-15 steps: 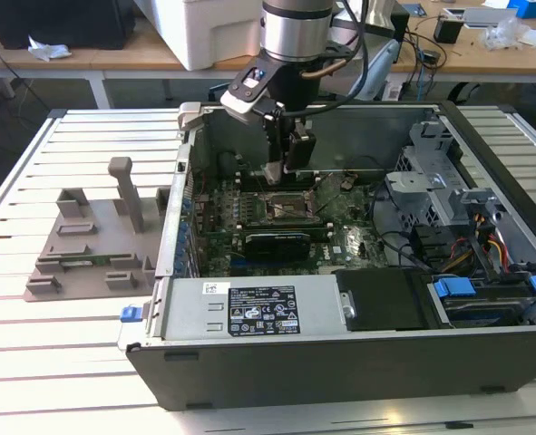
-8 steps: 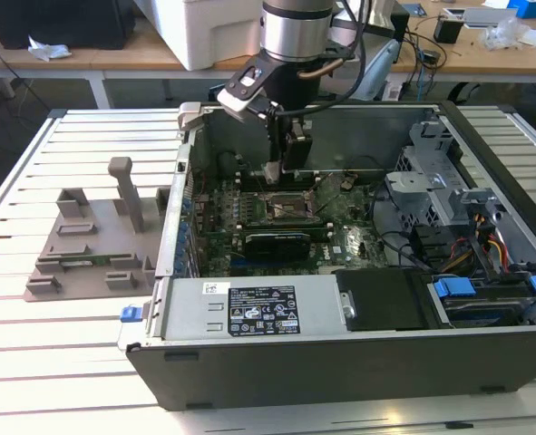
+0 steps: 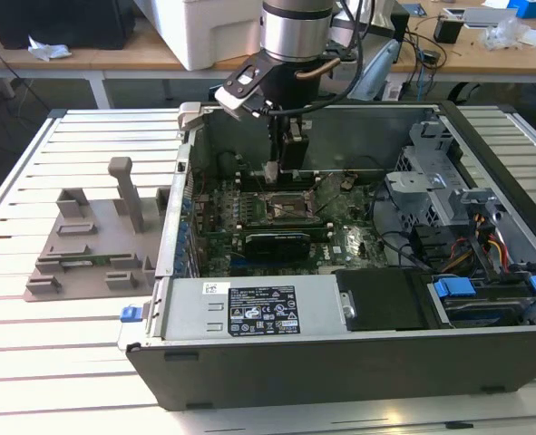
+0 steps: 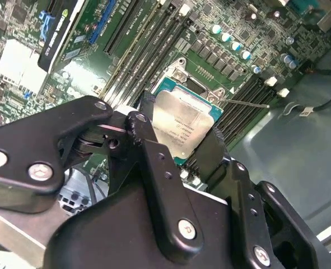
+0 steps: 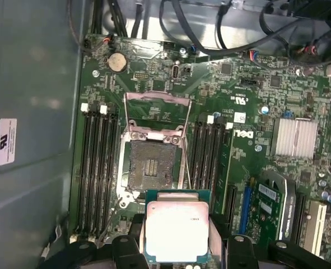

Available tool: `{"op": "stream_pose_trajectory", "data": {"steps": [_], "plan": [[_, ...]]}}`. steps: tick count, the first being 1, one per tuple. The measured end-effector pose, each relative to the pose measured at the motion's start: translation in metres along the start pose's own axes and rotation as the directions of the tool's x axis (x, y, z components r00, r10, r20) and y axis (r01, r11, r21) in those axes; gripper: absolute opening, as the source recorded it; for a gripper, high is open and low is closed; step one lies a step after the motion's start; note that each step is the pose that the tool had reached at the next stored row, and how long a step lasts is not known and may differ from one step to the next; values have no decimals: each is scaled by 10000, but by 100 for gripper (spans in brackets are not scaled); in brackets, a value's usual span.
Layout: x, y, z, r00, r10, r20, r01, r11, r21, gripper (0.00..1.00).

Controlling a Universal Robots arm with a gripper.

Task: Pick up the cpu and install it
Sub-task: 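Place the cpu into insertion slot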

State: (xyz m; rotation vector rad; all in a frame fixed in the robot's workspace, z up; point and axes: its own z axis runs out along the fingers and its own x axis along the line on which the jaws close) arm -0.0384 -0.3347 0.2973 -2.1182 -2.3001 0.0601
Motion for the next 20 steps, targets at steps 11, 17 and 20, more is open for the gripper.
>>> {"op": "stream_pose_trajectory", "data": {"steps": [11,17,20], "plan": [[14,45,29,9992,395,-15,-395,9992,9,54],[109,118,38,9992,394,-14,-394,9992,9,54],[110,130,41,9992,396,-14,-396,9992,9,54]]}}
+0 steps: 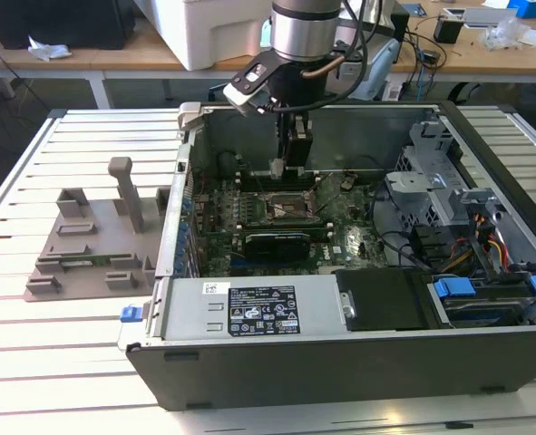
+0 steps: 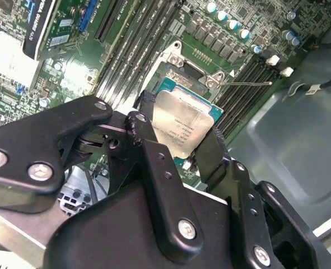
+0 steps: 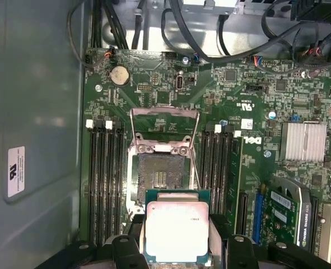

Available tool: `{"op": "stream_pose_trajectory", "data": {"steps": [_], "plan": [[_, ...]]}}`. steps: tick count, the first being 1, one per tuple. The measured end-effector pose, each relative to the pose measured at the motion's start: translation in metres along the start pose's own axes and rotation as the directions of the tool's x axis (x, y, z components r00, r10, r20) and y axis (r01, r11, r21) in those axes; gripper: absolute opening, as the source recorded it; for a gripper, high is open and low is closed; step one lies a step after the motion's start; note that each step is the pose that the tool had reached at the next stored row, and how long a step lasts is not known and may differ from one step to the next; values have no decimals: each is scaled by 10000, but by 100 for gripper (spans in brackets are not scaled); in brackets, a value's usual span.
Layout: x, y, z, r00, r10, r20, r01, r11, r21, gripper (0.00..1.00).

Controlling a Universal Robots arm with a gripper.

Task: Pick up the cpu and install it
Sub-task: 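Place the cpu into insertion slot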

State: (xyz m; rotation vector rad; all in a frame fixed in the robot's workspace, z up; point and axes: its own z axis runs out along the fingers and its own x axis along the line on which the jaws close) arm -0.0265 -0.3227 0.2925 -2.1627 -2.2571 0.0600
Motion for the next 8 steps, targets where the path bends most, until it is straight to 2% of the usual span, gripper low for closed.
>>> {"op": "stream_pose_trajectory", "data": {"steps": [8], "plan": [[0,10,22,10000,10,0,-10,10000,1,54]]}}
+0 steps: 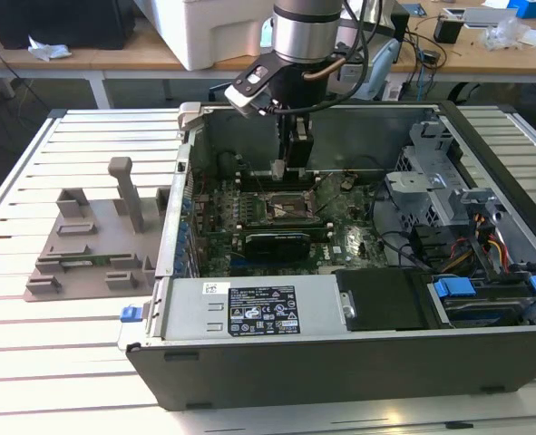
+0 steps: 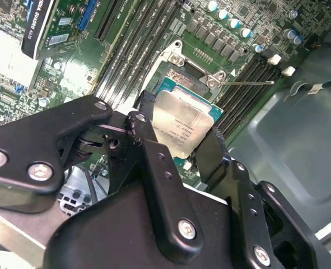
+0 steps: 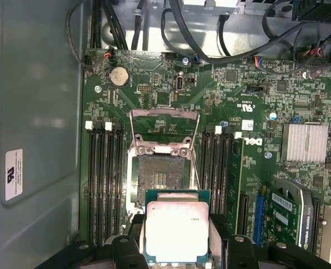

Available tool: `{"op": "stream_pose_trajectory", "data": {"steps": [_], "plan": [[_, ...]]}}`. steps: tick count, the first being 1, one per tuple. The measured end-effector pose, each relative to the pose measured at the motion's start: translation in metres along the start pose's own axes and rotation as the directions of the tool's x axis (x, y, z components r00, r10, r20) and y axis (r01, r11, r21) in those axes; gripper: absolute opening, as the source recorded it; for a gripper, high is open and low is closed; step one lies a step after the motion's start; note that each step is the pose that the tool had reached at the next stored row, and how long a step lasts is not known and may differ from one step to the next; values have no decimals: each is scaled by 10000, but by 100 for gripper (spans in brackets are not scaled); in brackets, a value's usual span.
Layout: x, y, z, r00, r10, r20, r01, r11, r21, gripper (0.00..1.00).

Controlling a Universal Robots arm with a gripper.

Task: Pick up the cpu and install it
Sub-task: 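Place the cpu into insertion slot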

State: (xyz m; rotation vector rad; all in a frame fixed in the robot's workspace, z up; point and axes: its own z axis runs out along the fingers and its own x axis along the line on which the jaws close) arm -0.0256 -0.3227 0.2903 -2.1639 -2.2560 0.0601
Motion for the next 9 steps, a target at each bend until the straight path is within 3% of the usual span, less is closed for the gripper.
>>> {"op": "stream_pose_trajectory", "data": {"steps": [9], "plan": [[0,5,27,10000,7,0,-7,10000,0,54]]}}
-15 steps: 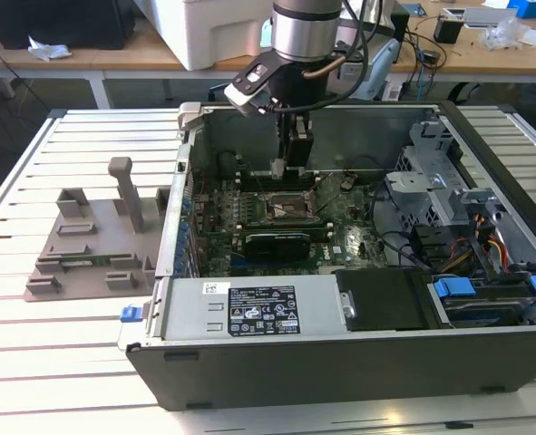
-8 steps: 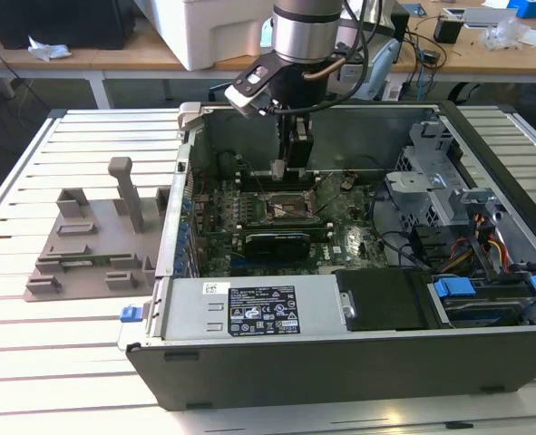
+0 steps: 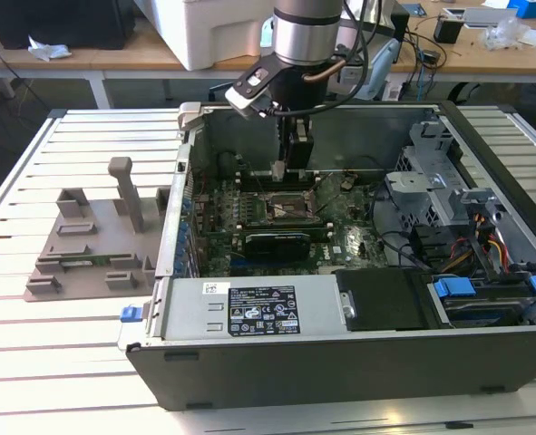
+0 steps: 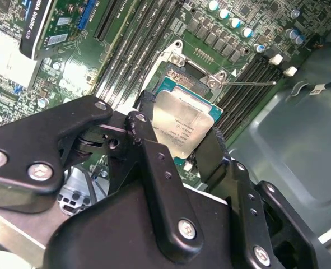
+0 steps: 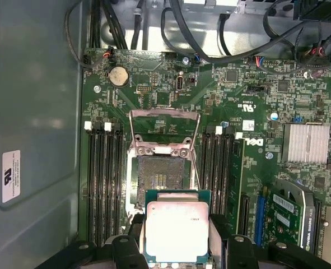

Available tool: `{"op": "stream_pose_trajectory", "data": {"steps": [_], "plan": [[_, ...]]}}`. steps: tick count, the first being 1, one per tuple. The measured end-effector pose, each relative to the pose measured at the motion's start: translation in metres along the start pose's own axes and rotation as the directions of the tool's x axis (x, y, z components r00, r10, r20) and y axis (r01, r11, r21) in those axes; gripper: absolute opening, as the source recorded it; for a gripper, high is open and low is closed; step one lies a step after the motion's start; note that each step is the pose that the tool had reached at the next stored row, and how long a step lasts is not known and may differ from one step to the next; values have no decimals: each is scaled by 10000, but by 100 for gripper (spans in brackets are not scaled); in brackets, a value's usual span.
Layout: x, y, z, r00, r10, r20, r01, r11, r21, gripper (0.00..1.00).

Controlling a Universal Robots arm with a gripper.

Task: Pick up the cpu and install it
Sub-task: 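Place the cpu into insertion slot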

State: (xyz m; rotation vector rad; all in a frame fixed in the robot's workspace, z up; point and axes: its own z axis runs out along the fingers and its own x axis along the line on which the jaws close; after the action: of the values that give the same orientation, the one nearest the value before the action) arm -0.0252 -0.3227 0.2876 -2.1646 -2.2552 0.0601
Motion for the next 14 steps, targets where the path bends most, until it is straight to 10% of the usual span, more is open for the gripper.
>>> {"op": "stream_pose_trajectory", "data": {"steps": [14], "plan": [[0,11,43,10000,10,0,-10,10000,0,54]]}}
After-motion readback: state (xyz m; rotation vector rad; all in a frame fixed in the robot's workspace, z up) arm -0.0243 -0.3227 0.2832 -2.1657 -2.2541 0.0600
